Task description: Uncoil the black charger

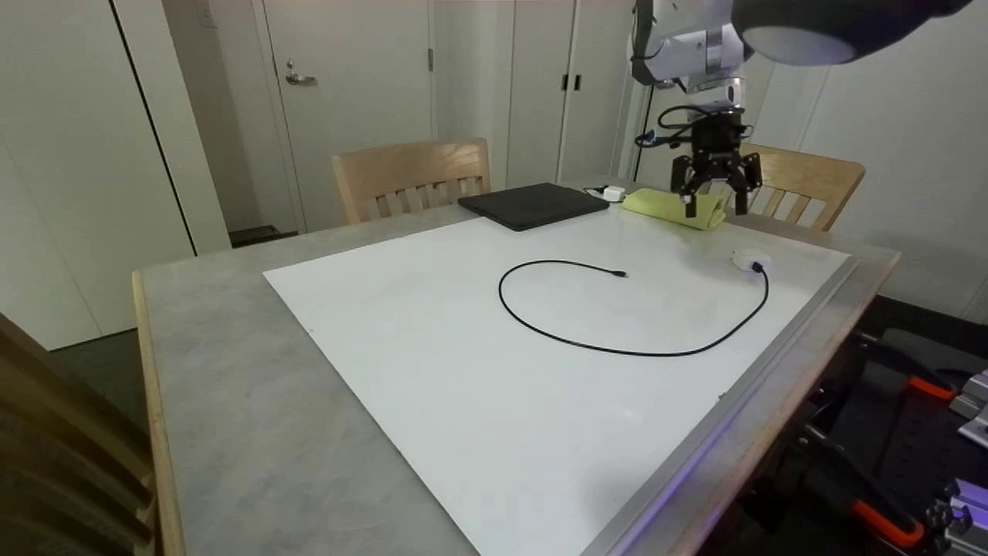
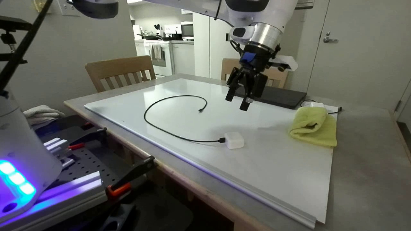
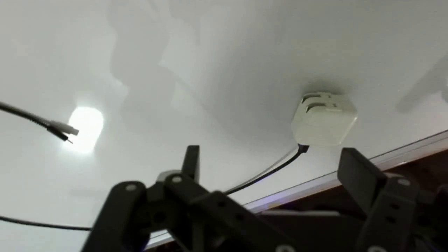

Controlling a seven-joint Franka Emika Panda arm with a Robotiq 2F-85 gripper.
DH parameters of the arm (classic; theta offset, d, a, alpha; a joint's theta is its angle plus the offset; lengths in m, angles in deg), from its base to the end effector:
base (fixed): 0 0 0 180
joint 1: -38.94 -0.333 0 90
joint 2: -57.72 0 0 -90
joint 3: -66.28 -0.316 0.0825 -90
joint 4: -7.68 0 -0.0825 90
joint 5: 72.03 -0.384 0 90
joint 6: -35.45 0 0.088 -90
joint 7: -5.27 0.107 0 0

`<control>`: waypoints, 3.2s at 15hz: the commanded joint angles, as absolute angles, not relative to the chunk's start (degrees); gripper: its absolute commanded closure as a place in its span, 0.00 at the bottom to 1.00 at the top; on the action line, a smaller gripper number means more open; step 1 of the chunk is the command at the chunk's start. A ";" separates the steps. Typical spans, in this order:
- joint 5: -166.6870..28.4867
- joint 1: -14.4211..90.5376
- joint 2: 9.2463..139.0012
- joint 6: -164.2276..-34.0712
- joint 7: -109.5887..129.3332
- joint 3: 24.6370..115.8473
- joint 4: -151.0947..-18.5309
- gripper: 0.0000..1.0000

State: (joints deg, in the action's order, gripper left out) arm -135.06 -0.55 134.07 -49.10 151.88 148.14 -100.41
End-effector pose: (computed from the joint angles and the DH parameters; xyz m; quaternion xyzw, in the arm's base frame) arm 0.5081 -0.2431 0.2091 -0.2715 -0.9404 -0.0225 0.2036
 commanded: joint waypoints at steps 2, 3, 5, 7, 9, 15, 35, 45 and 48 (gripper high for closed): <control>-120.55 1.65 124.01 -50.83 146.55 142.08 -95.18 0.00; -117.22 1.63 122.50 -51.58 145.14 140.73 -95.01 0.00; -110.66 0.82 119.38 -54.67 141.96 138.29 -96.32 0.00; -104.12 0.39 115.74 -58.64 139.22 135.67 -97.66 0.00; -99.73 2.33 113.58 -59.92 144.48 132.53 -96.59 0.00; -93.31 3.93 104.95 -66.03 137.46 126.60 -99.09 0.00; -79.13 34.78 78.53 -75.08 134.23 82.71 -109.90 0.00; -82.67 36.87 78.92 -93.32 133.62 75.15 -116.17 0.00; -80.44 36.18 80.83 -92.44 135.86 75.25 -116.41 0.00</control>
